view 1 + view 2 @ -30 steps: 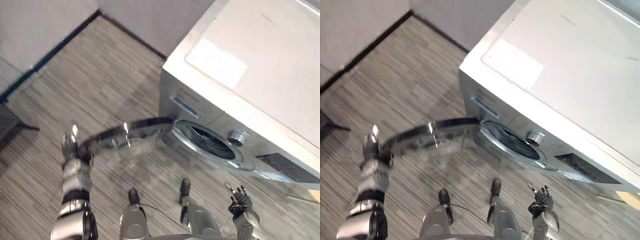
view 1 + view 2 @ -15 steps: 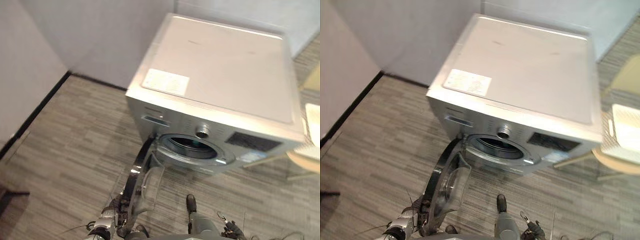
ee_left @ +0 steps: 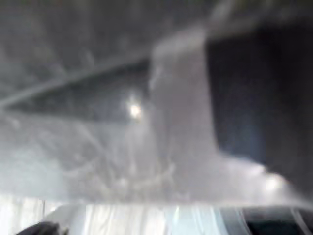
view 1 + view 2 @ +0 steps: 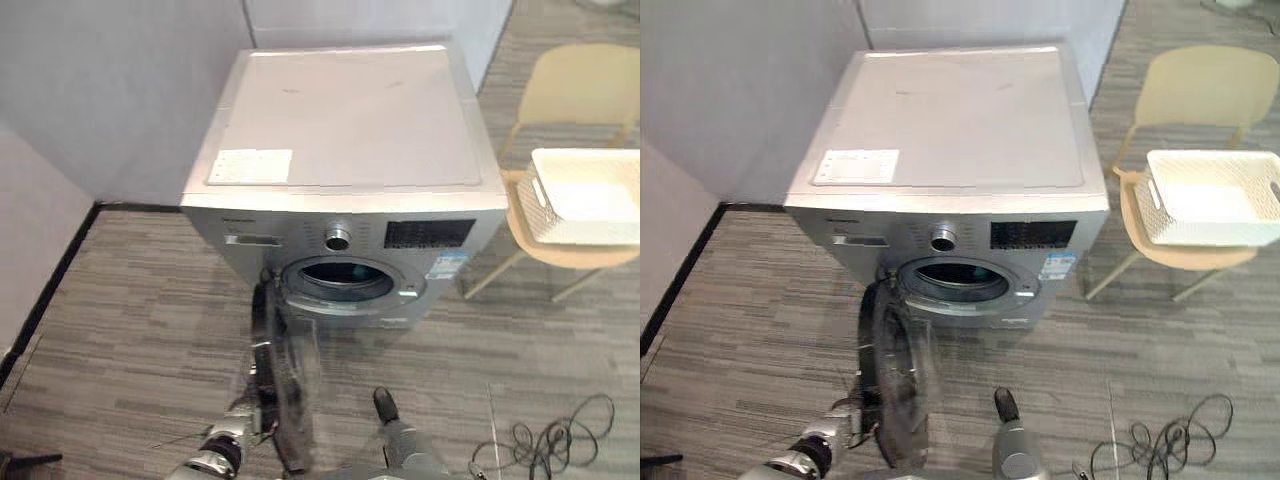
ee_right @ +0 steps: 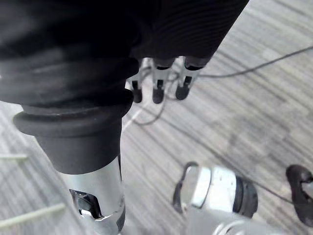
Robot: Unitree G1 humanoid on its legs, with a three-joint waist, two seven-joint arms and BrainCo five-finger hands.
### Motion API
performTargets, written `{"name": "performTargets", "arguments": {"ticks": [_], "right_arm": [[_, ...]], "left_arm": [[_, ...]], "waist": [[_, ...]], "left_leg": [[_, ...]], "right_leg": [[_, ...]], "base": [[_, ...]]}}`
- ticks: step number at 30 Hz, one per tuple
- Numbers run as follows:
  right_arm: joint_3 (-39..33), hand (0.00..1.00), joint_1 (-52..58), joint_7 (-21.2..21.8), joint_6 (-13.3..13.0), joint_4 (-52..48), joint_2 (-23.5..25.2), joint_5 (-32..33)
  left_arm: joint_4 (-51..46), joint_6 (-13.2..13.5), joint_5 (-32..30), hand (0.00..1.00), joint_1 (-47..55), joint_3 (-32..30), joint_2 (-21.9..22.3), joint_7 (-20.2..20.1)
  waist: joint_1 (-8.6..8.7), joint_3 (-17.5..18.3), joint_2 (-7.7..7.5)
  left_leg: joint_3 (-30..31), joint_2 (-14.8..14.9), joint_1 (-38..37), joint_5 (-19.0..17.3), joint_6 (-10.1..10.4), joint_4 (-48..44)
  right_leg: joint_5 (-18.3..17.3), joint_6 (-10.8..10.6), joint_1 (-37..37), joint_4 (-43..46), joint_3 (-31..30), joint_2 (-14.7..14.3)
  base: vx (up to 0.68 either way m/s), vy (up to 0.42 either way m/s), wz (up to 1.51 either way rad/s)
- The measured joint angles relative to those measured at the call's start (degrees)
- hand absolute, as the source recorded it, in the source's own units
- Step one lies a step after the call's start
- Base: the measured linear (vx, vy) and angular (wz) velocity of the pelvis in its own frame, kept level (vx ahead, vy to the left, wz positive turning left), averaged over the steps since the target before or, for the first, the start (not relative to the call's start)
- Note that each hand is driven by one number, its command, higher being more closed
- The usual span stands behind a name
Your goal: Pick up the laundry basket with both hands and put the clothes into the washing machine.
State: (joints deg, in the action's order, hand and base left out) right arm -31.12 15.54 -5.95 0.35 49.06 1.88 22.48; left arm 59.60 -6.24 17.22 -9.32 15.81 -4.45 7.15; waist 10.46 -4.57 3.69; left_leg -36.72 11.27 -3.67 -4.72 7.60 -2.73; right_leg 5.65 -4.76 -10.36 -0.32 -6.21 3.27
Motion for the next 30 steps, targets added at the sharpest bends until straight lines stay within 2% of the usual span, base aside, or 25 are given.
{"name": "performTargets", "arguments": {"ticks": [1,4,6,8,10,13,14,15,17,19,20,21,22,23,24,27,30], "right_arm": [[0.0,0.0,-1.09,0.06,0.07,1.37,0.46,0.0],[-0.07,0.0,-5.77,0.09,0.24,5.79,1.62,-0.04],[-0.17,0.0,-9.06,0.14,0.27,7.62,1.31,-0.04],[0.04,0.0,-12.49,0.04,0.28,8.34,0.28,-0.01],[1.52,0.0,-16.14,-0.06,0.14,7.84,-1.42,0.23],[8.23,0.0,-17.28,-0.36,-0.1,3.0,-3.18,2.87],[11.12,0.0,-16.1,-0.26,-0.17,0.38,-3.23,3.19],[12.81,0.0,-15.63,-0.17,-0.27,-1.36,-3.16,3.86],[14.19,0.0,-14.48,-0.08,-1.26,-3.61,-3.15,4.58],[14.12,0.0,-12.48,-0.02,-2.64,-4.07,-3.67,4.66],[14.07,0.0,-11.67,0.05,-2.77,-3.99,-4.14,4.62],[13.35,0.0,-9.86,0.08,-2.83,-3.43,-5.16,4.58],[11.37,0.0,-8.11,0.05,-2.8,-2.33,-5.84,4.43],[10.15,0.0,-7.18,0.0,-2.77,-1.71,-5.93,4.31],[6.75,0.0,-4.82,-0.03,-2.59,0.55,-5.69,3.93],[1.15,0.0,-1.8,-0.06,-2.2,3.27,-3.58,3.51],[-2.23,0.0,-0.2,0.64,-1.44,4.39,-1.15,1.51]], "left_arm": [[-1.93,1.11,-2.74,0.0,0.94,3.49,-0.45,-2.19],[-4.95,2.99,-6.4,0.0,1.0,7.46,0.76,-6.3],[-4.54,3.03,-7.02,0.0,-0.03,9.77,2.15,-7.62],[-2.71,2.99,-7.17,0.0,-1.77,11.46,3.76,-8.39],[-1.72,2.88,-7.17,0.0,-3.58,11.62,5.04,-8.34],[1.03,2.64,-7.01,0.0,-8.17,11.43,7.22,-8.07],[1.67,2.65,-7.0,0.0,-9.95,10.56,7.56,-7.51],[1.85,2.65,-7.0,0.0,-11.39,9.18,7.6,-7.0],[3.34,2.76,-6.98,0.0,-15.86,5.13,7.43,-5.4],[3.6,3.19,-6.35,0.0,-20.51,-0.66,6.02,-3.31],[3.71,3.29,-5.9,0.0,-21.79,-2.26,5.69,-2.72],[3.99,3.87,-4.03,0.0,-24.25,-5.79,4.95,-1.5],[4.2,3.68,-2.04,0.0,-25.75,-9.15,4.02,-0.35],[4.2,3.63,-0.1,0.0,-25.78,-10.55,3.58,0.06],[4.51,3.26,4.28,0.0,-24.91,-13.95,4.05,0.63],[4.08,3.35,9.33,0.0,-24.47,-16.67,5.37,0.63],[0.8,4.9,10.38,0.0,-21.56,-18.85,6.64,0.45]], "waist": [[-0.14,0.72,-0.97],[-0.21,2.07,-3.28],[-0.17,2.37,-3.8],[-0.3,2.35,-3.72],[-0.23,1.83,-2.28],[0.07,1.21,-0.47],[0.42,1.08,-0.11],[1.19,1.03,-0.01],[2.24,0.95,0.04],[4.34,0.0,0.29],[4.67,-0.23,0.56],[5.23,-0.81,1.3],[6.65,-1.63,2.39],[7.27,-2.04,2.9],[7.63,-2.82,3.52],[7.8,-3.33,3.31],[7.65,-3.61,2.8]], "left_leg": [[1.33,-0.08,-0.57,0.0,-0.01,-0.44],[6.65,-0.14,-1.06,-0.1,-0.17,-3.26],[9.7,-0.19,-1.21,-0.13,-0.22,-4.76],[11.45,-0.19,-1.39,-0.18,-0.28,-5.09],[11.45,-0.19,-1.87,-0.85,-0.91,-3.75],[9.21,-0.55,-2.71,-1.69,-0.16,-2.1],[7.94,-0.9,-3.16,-2.5,1.04,-1.24],[6.82,-1.16,-3.03,-2.7,1.31,-0.55],[3.71,-1.19,-3.06,-2.76,1.43,0.94],[-0.27,-1.28,-3.18,-2.73,1.47,1.07],[-1.25,-1.42,-3.23,-2.69,1.48,1.47],[-3.58,-1.61,-3.43,-2.39,1.79,1.97],[-5.37,-1.55,-4.03,-1.7,1.49,1.93],[-6.24,-1.48,-4.29,-1.62,1.54,2.1],[-7.46,-1.21,-5.12,-1.57,1.64,2.18],[-8.18,-0.61,-5.23,-1.53,1.79,2.15],[-6.88,-0.21,-5.82,-1.64,1.73,1.58]], "right_leg": [[-0.02,-0.01,1.74,-0.47,1.44,0.13],[-0.28,-0.05,7.02,-2.08,5.79,1.48],[-0.81,0.02,9.4,-2.24,7.83,2.08],[-1.09,0.16,10.21,-2.35,8.43,2.16],[-1.29,0.3,9.95,-2.65,7.74,1.7],[0.08,0.14,8.89,-4.39,3.66,1.04],[0.07,0.14,7.97,-4.55,1.39,0.46],[0.08,0.14,6.96,-4.88,-0.51,-0.11],[0.63,0.59,4.62,-5.06,-5.02,-1.37],[2.52,0.73,1.85,-4.81,-8.93,-2.58],[3.04,0.65,0.92,-4.58,-10.0,-3.0],[4.01,0.86,-0.52,-4.5,-11.95,-3.41],[5.0,0.88,-1.46,-4.45,-13.51,-4.23],[5.27,1.06,-1.73,-4.41,-14.37,-4.72],[5.28,1.11,-1.96,-4.34,-15.97,-5.68],[5.16,1.16,-1.95,-4.03,-16.37,-6.35],[2.97,1.06,-1.12,-1.7,-14.35,-6.11]], "base": [[0.05,0.011,0.58],[0.01,0.018,0.76],[-0.04,0.011,0.67],[-0.1,0.008,0.37],[-0.13,-0.006,-0.12],[-0.14,-0.013,-0.55],[-0.11,-0.015,-0.91],[-0.06,-0.013,-0.98],[0.0,-0.028,-1.11],[0.01,-0.032,-1.2],[0.03,-0.033,-1.23],[0.1,-0.029,-1.09],[0.13,-0.018,-1.0],[0.15,-0.016,-0.91],[0.1,-0.016,-0.67],[0.02,-0.057,-0.25],[-0.08,-0.055,0.35]]}}
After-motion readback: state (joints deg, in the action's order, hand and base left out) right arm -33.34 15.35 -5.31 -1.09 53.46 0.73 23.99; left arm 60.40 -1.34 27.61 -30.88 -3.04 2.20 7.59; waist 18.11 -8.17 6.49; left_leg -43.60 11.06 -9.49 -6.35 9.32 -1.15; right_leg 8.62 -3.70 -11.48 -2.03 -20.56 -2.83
